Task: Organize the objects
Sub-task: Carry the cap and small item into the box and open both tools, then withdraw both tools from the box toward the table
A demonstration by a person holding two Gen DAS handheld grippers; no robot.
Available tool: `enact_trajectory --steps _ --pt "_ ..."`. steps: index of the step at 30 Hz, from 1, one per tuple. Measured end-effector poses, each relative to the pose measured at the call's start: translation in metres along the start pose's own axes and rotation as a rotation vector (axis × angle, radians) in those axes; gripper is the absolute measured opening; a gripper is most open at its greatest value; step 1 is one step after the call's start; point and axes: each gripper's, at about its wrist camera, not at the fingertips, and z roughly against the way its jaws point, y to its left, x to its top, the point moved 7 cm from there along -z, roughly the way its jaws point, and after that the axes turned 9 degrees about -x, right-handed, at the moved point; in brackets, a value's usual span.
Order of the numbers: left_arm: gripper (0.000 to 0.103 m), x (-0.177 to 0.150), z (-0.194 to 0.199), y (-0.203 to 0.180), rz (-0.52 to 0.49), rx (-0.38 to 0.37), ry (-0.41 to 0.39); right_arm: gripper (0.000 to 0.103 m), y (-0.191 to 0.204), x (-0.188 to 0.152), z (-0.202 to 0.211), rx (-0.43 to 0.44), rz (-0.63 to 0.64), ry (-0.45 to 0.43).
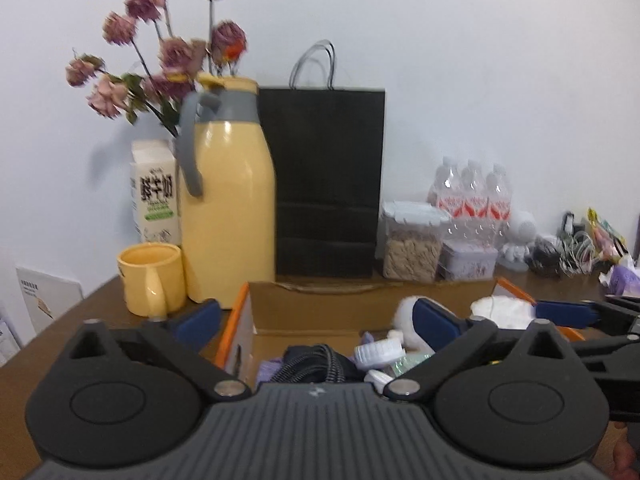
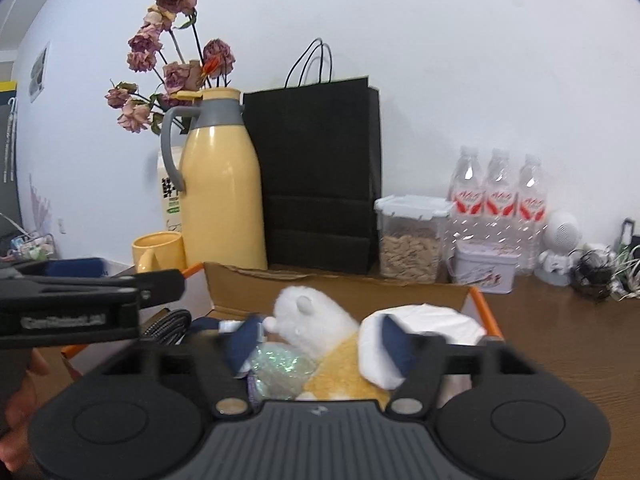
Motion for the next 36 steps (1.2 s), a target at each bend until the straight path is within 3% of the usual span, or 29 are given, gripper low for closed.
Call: enact_trajectory --steps 4,12,21,29,36 --pt "0.103 0.003 0.005 0.003 0.018 0.009 -0.01 0.103 -0.005 0.0 0.01 -0.044 0.009 -0.009" --pt "0.103 0.005 0.016 0.003 0.03 0.012 -0.03 0.103 -0.024 -0.001 0.021 -0.085 -0.031 -0.007" --pt "0.103 -0.01 0.048 -0.008 0.009 0.009 -0.038 0.103 -0.036 -0.011 0.062 -0.116 -0.023 -0.012" --pt "0.103 -0.039 0.079 -0.012 -0.006 0.007 0.009 0.103 -0.058 -0.053 0.09 -0.144 0.005 0.094" --pt "0.103 -0.064 0.081 -0.011 0.012 0.006 0.079 0.103 -0.069 -0.081 0.084 -0.139 0.012 0.206"
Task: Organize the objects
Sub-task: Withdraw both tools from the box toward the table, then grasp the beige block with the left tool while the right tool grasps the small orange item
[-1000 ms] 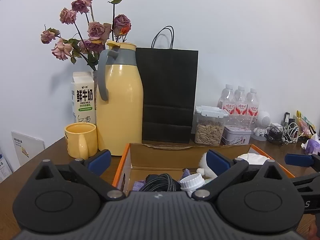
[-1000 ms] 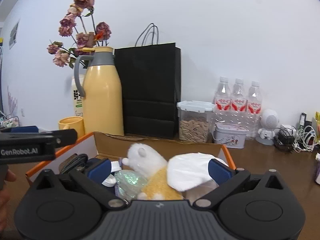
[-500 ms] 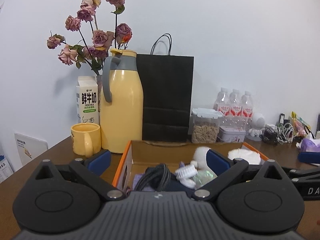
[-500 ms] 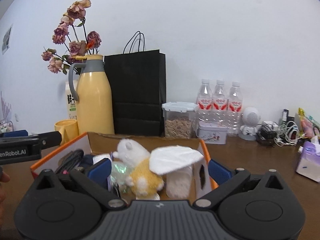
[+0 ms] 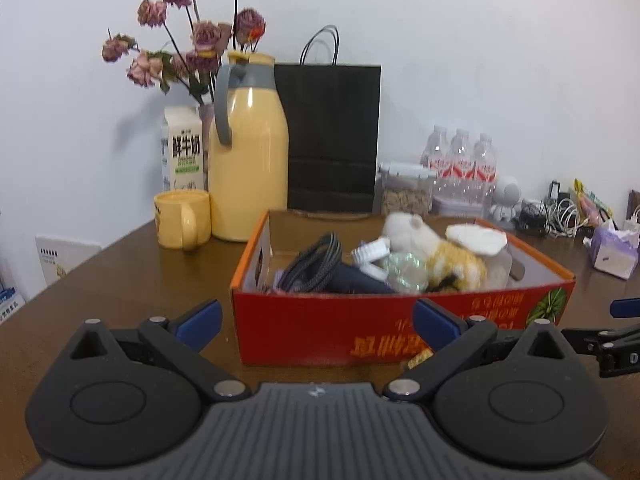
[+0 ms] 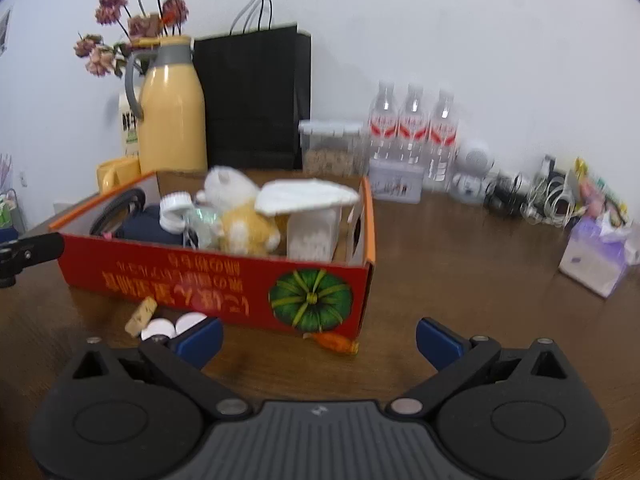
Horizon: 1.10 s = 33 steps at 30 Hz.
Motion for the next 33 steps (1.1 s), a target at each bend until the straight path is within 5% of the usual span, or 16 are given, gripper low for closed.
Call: enact_trajectory --steps 9,12,16,33 --pt "0.103 -0.016 -0.011 -0.002 0.005 0.0 0.067 0.071 0.0 -0.008 -0.043 -0.073 -0.058 0.124" --pt "0.103 -0.019 -0.014 0.0 0.021 -0.005 0.086 0.069 -0.001 -0.007 -0.048 -0.079 -0.09 0.13" --pt "0.103 -0.02 -0.015 0.002 0.028 -0.005 0.091 0.045 0.003 -0.007 -0.053 -0.071 -0.102 0.14" --pt "0.103 -0.02 -0.016 0.003 0.037 -0.013 0.101 0.039 0.022 -0.006 -0.028 -0.039 -0.069 0.043"
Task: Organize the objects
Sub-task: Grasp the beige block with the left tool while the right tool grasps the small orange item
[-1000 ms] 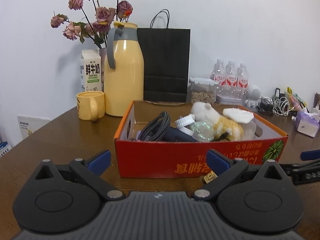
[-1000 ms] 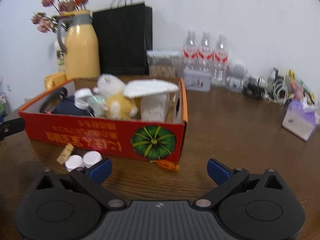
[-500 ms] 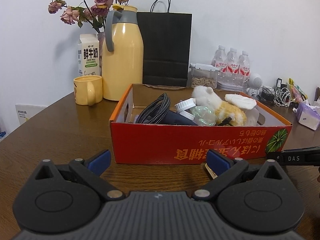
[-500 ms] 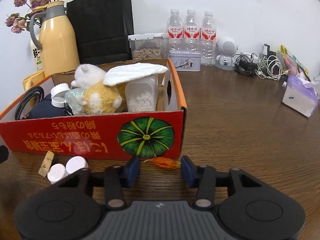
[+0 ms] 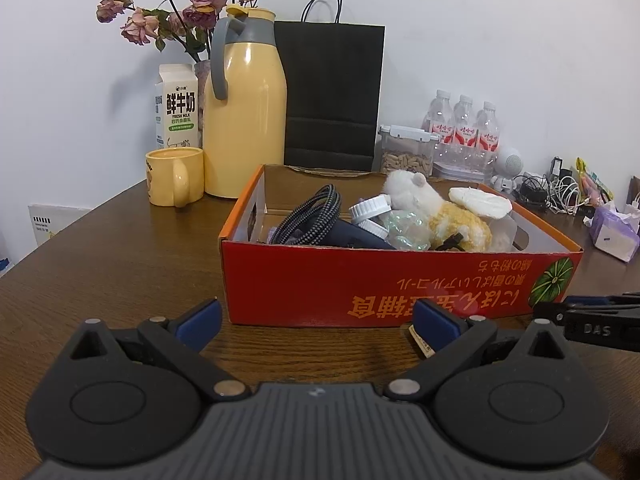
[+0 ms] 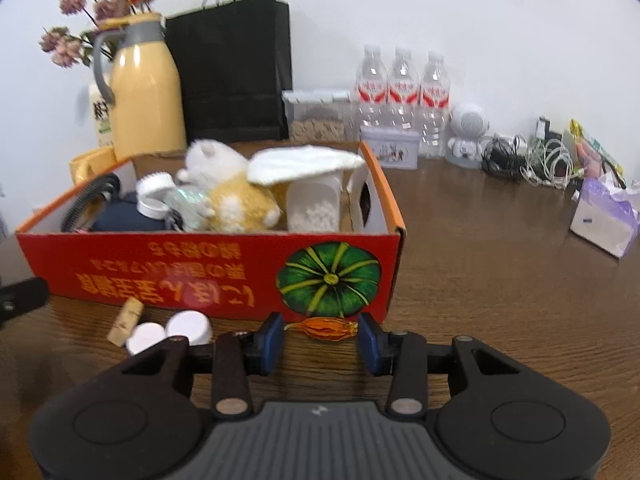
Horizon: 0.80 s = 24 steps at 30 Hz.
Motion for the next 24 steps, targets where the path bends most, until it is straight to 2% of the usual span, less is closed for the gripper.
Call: enact_trajectory --steps 4,9,13,16,22,24 --pt "0.103 -0.002 -0.003 -0.002 -0.01 -0.001 0.018 0.04 0.004 0.0 0.017 0.031 0.003 -0.057" --pt "0.103 -0.009 -0.015 -0.017 -0.05 -0.043 0.096 0.04 0.006 0.002 0.028 0.051 0.004 -0.092" --pt "0.103 -0.009 -0.026 -0.031 -0.017 -0.073 0.12 0.04 0.002 0.003 0.03 0.055 -0.015 -0.101" --pt "0.103 -0.006 -0.037 -0.037 0.029 -0.061 0.131 0.04 0.0 0.003 0.03 0.049 -0.025 -0.101" --pt "0.073 -0.009 -0.048 -0.045 0.08 -0.06 0.167 0.04 -0.005 0.002 0.032 0.053 -0.047 -0.103" --pt "0.062 -0.01 -0.048 -0.048 0.09 -0.084 0.167 0.04 -0.005 0.002 0.033 0.06 -0.048 -0.107"
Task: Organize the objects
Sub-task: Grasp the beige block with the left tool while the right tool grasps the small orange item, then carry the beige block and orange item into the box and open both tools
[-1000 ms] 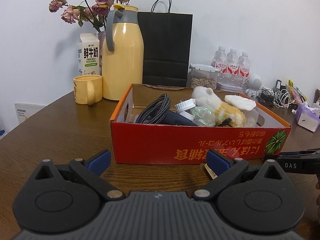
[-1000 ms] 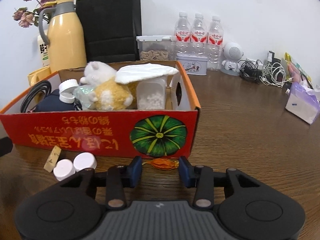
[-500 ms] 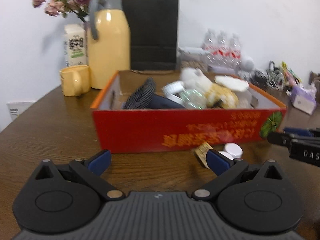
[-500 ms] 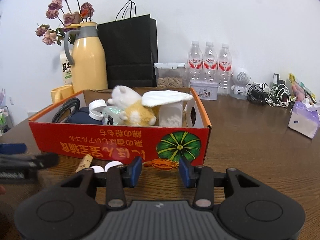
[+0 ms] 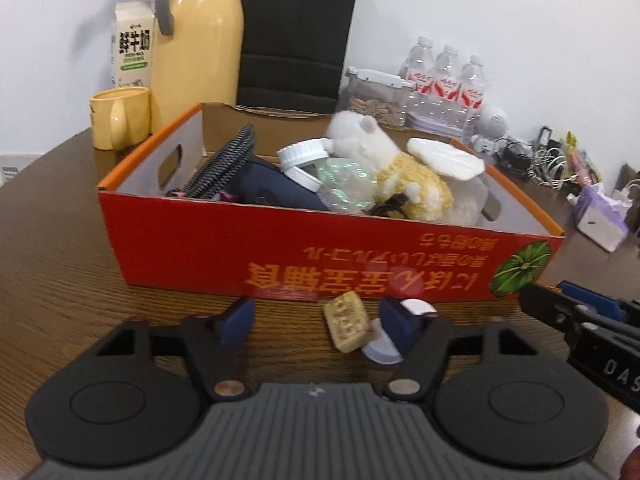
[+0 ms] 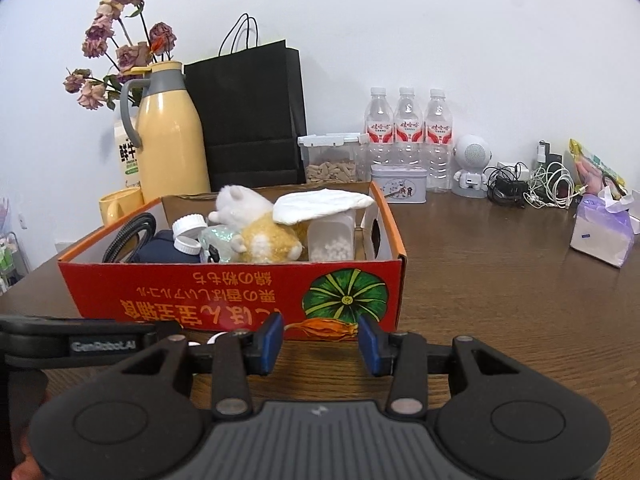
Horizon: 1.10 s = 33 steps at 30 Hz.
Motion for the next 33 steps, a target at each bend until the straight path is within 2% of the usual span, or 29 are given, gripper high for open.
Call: enact_trajectory --steps 2,5,14,22,28,33 --pt "0.043 -0.002 -0.001 -0.003 -0.005 -0.014 0.009 0.04 0.0 0.0 0.001 0.008 -0.002 -0.005" --pt "0.025 -0.005 -0.001 -0.01 -0.022 -0.056 0.019 0.04 0.001 0.002 0.004 0.02 -0.005 -0.013" --pt "0.023 -0.005 0.009 -0.013 -0.049 -0.068 -0.032 0.04 0.002 0.003 0.009 0.05 -0.01 -0.028" --pt "0.023 0.0 0.039 -0.017 -0.099 -0.063 -0.154 0.04 0.005 0.004 0.016 0.076 -0.002 -0.056" --pt "0.023 0.027 0.063 -0.011 -0.108 -0.056 -0.261 0.04 0.016 0.016 0.027 0.126 0.027 -0.104" --pt "0.023 0.058 0.072 0.0 -0.113 -0.034 -0.323 0.04 0.033 0.04 0.029 0.153 0.057 -0.129"
